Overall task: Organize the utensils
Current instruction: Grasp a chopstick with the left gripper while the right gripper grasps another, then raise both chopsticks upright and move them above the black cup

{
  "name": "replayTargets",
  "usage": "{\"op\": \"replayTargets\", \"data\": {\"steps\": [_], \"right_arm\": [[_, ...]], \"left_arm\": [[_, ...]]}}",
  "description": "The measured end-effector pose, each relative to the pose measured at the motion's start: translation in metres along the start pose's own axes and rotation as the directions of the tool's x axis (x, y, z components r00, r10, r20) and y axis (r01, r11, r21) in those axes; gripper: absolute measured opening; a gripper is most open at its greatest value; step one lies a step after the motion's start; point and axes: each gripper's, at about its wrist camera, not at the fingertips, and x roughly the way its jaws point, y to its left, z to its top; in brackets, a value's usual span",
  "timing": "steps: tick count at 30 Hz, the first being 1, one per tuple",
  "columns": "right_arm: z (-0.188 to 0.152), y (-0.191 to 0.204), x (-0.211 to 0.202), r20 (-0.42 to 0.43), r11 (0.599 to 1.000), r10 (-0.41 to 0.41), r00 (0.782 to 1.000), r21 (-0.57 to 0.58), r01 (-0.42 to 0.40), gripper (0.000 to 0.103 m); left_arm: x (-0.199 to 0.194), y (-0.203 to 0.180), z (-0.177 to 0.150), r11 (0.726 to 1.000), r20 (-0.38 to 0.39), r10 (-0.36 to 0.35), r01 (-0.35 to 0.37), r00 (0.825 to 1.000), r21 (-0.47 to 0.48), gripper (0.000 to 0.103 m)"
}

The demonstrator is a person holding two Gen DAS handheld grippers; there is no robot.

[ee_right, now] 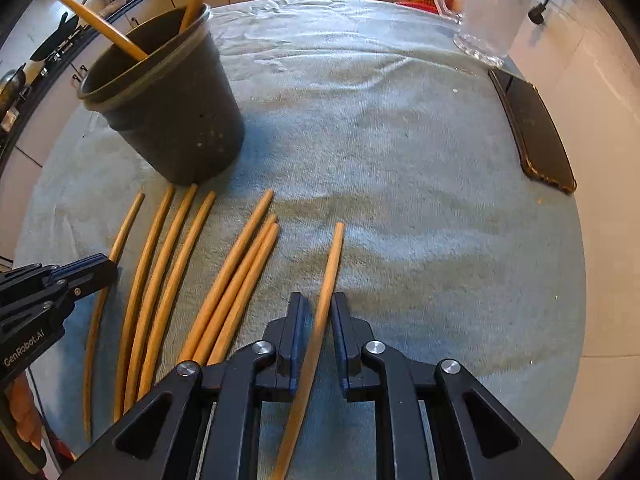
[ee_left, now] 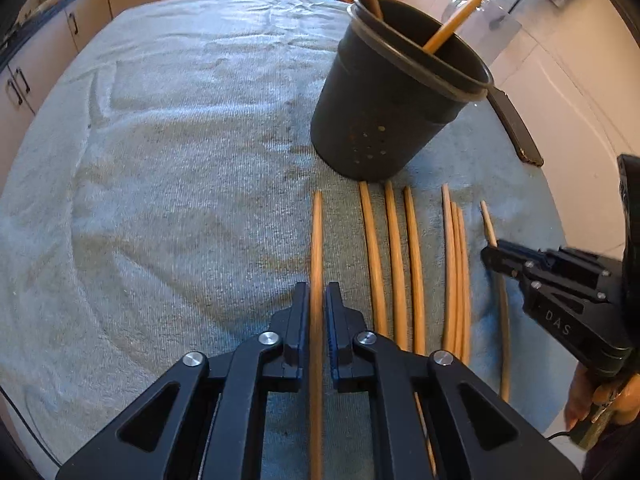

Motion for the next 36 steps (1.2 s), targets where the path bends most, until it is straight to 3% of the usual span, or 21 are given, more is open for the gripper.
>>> {"op": "replayTargets", "data": {"steps": [5, 9, 12, 17, 20, 26, 36], "right_arm": [[-0.009, -0.002, -0.009, 0.043, 0.999, 0.035, 0.998, 0.024, -0.036, 0.007], [-0.024, -0.012, -0.037, 0.134, 0.995, 0.083, 0.988, 0.051, -0.09, 0.007], [-0.038, -0.016, -0.075, 0.246, 0.992, 0.104, 0.964, 0.051, -0.119, 0.007], [-0.055, -0.016, -0.124, 0.384, 0.986, 0.135, 0.914, 0.043, -0.164, 0.007], [-0.072, -0.014, -0.147, 0.44, 0.985, 0.136, 0.888, 0.034, -0.168, 0.007], [-0.089, -0.015, -0.169, 0.507, 0.989, 0.128, 0.852, 0.004, -0.151, 0.007], [-0.104, -0.018, -0.192, 0.571, 0.988, 0.136, 0.81, -0.019, -0.152, 0.007]], "left_arm": [[-0.016, 0.002, -0.014, 0.999, 0.053, 0.038, -0.038, 0.998, -0.003, 0.006], [-0.055, 0.001, -0.027, 1.0, 0.15, 0.026, -0.026, 0.988, -0.004, 0.006], [-0.091, -0.005, -0.04, 1.0, 0.24, 0.01, -0.012, 0.971, 0.009, 0.006], [-0.146, -0.018, -0.064, 0.999, 0.394, -0.017, 0.002, 0.919, 0.038, 0.006], [-0.164, -0.026, -0.074, 0.999, 0.445, -0.016, -0.004, 0.895, 0.044, 0.006], [-0.183, -0.036, -0.102, 0.997, 0.521, 0.007, -0.044, 0.853, 0.059, 0.006], [-0.202, -0.041, -0.112, 0.997, 0.596, 0.01, -0.057, 0.803, 0.059, 0.006]]}}
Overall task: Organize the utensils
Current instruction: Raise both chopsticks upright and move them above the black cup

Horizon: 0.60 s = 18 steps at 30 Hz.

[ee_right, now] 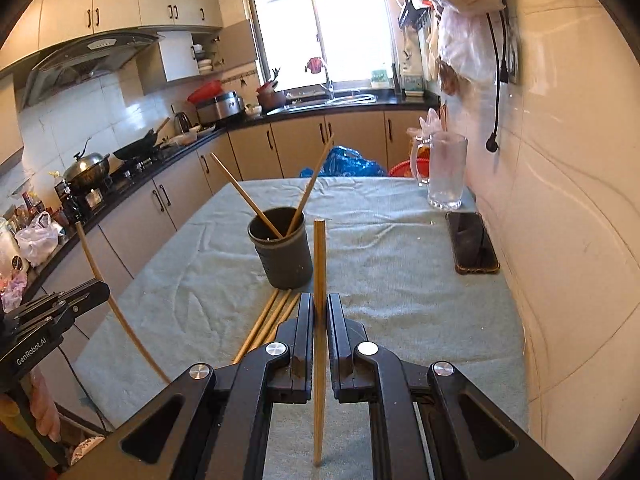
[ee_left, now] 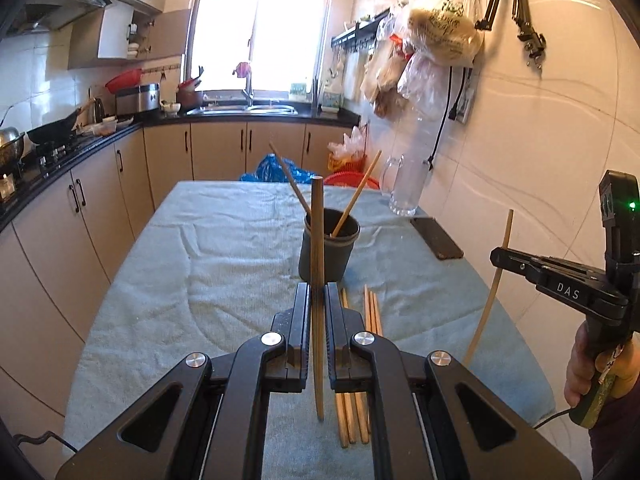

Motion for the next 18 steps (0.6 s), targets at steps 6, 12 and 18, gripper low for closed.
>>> {"op": "replayTargets", "data": {"steps": [6, 12, 18], "right_arm": [[0.012, 0.0, 0.005, 0.021, 1.0, 0.012, 1.0, 0.013, -0.012, 0.007], [0.037, 0.001, 0.008, 0.074, 0.998, 0.042, 0.996, 0.04, -0.045, 0.007], [0.078, 0.006, 0.016, 0.155, 0.991, 0.089, 0.984, 0.081, -0.103, 0.007]], "left_arm": [[0.004, -0.002, 0.016, 1.0, 0.021, -0.01, 0.01, 1.0, -0.006, 0.006], [0.01, 0.002, 0.046, 0.999, 0.049, -0.032, 0.033, 0.998, -0.036, 0.006], [0.015, 0.005, 0.086, 0.997, 0.111, -0.047, 0.054, 0.993, -0.062, 0.006]]}}
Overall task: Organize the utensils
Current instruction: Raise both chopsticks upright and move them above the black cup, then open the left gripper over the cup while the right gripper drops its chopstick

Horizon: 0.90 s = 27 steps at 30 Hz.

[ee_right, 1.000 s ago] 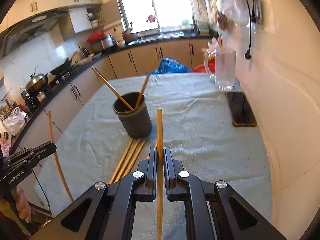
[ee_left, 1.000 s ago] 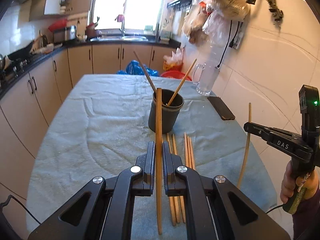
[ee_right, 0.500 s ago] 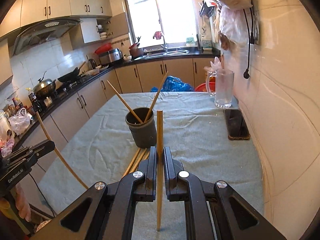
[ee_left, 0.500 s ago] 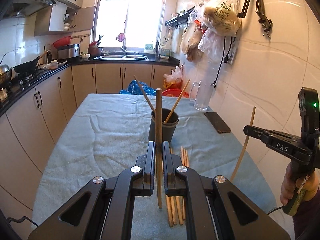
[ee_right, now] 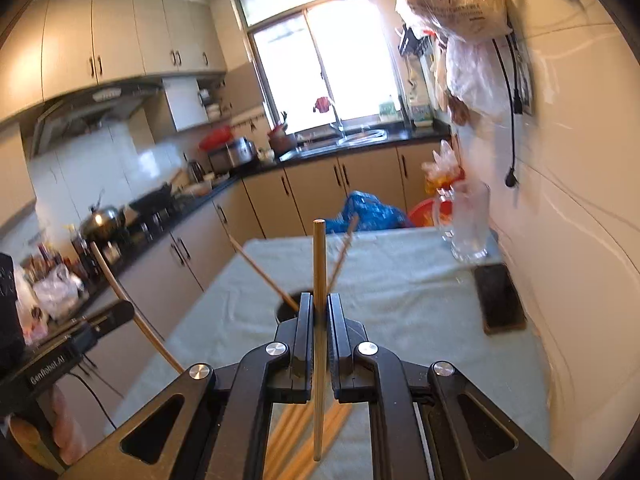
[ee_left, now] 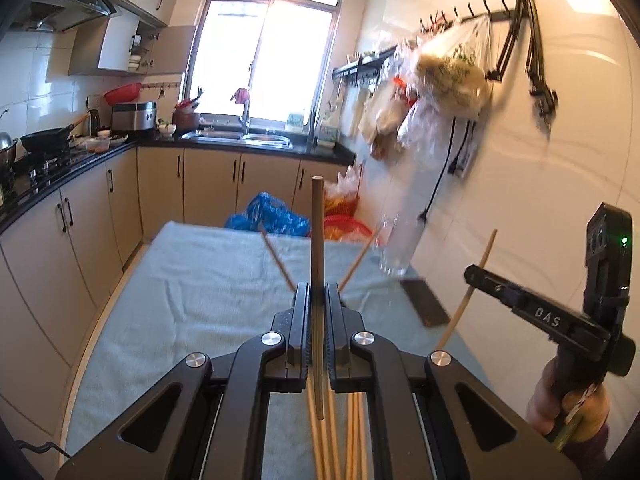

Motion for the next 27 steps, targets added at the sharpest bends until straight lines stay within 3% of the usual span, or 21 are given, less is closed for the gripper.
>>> {"op": "replayTargets", "data": {"steps": [7, 15, 18, 22, 27], "right_arm": [[0.047, 0.007, 0.022, 0.106, 0.997, 0.047, 0.993, 0.063, -0.054, 0.007], [0.069, -0.008, 0.059, 0.184, 0.991, 0.001, 0.983, 0.133, -0.026, 0.007], [0.064, -0.019, 0.079, 0.167, 0.988, -0.026, 0.986, 0.156, -0.001, 0.007], [0.047, -0.038, 0.111, 0.082, 0.979, -0.031, 0.996, 0.201, 0.014, 0.007], [0.027, -0.048, 0.134, 0.008, 0.976, -0.03, 1.0, 0.215, 0.028, 0.007]], "left_arm": [[0.016, -0.003, 0.045, 1.0, 0.103, -0.008, 0.011, 0.995, -0.029, 0.006], [0.065, -0.001, 0.065, 0.997, 0.146, 0.011, 0.0, 0.989, -0.077, 0.006], [0.094, 0.003, 0.058, 0.996, 0.108, 0.031, -0.021, 0.994, -0.091, 0.006], [0.121, 0.014, 0.043, 0.993, 0.034, 0.05, -0.046, 0.998, -0.113, 0.006], [0.137, 0.02, 0.034, 0.991, -0.008, 0.07, -0.071, 0.997, -0.112, 0.006]]}}
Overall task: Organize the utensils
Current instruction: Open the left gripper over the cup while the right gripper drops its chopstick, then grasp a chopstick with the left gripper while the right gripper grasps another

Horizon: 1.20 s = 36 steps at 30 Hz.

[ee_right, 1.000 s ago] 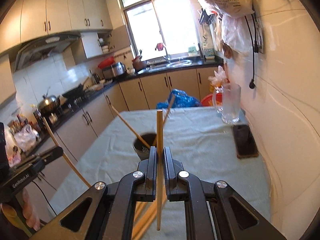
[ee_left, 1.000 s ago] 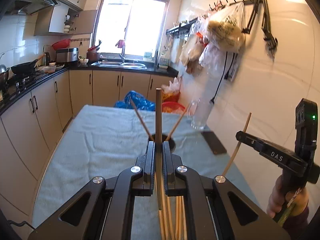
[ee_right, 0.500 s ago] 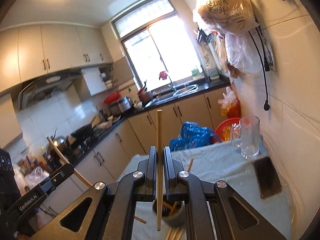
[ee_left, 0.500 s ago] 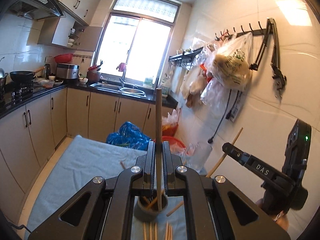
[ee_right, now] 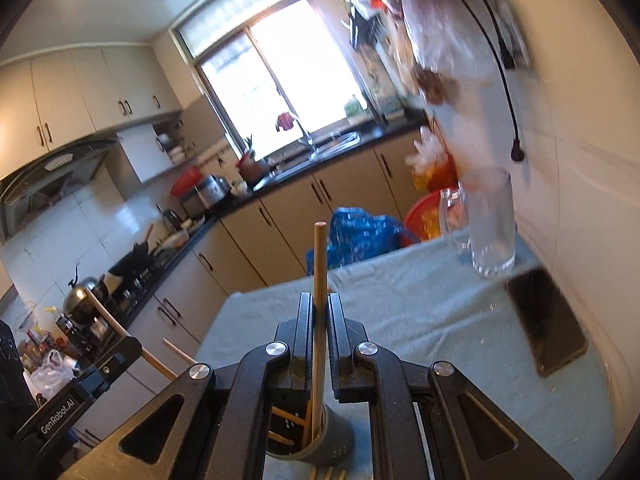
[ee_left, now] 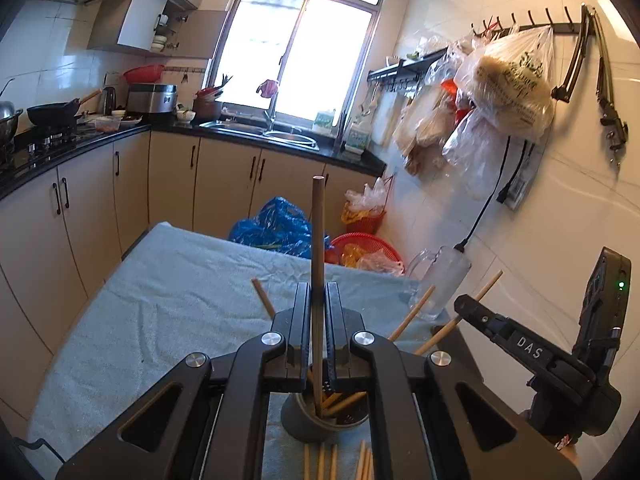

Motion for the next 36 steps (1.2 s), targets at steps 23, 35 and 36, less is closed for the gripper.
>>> {"op": "replayTargets", "data": {"steps": [23, 35, 36], "right_arm": [[-0.015, 0.01, -0.027, -0.043, 0.995, -0.045, 0.998, -0.092, 0.041, 0.052], [-0.053, -0.01, -0.068, -0.156, 0.981, -0.14, 0.978, -0.159, 0.115, 0.06], [-0.058, -0.014, -0.069, -0.178, 0.98, -0.148, 0.973, -0.159, 0.12, 0.061]], "left_arm": [[-0.087, 0.017, -0.013, 0.999, 0.082, 0.033, -0.032, 0.996, -0.013, 0.055], [-0.133, 0.016, -0.066, 0.985, 0.065, 0.127, -0.134, 0.99, 0.112, 0.07], [-0.134, 0.016, -0.07, 0.985, 0.053, 0.125, -0.13, 0.991, 0.117, 0.07]]}}
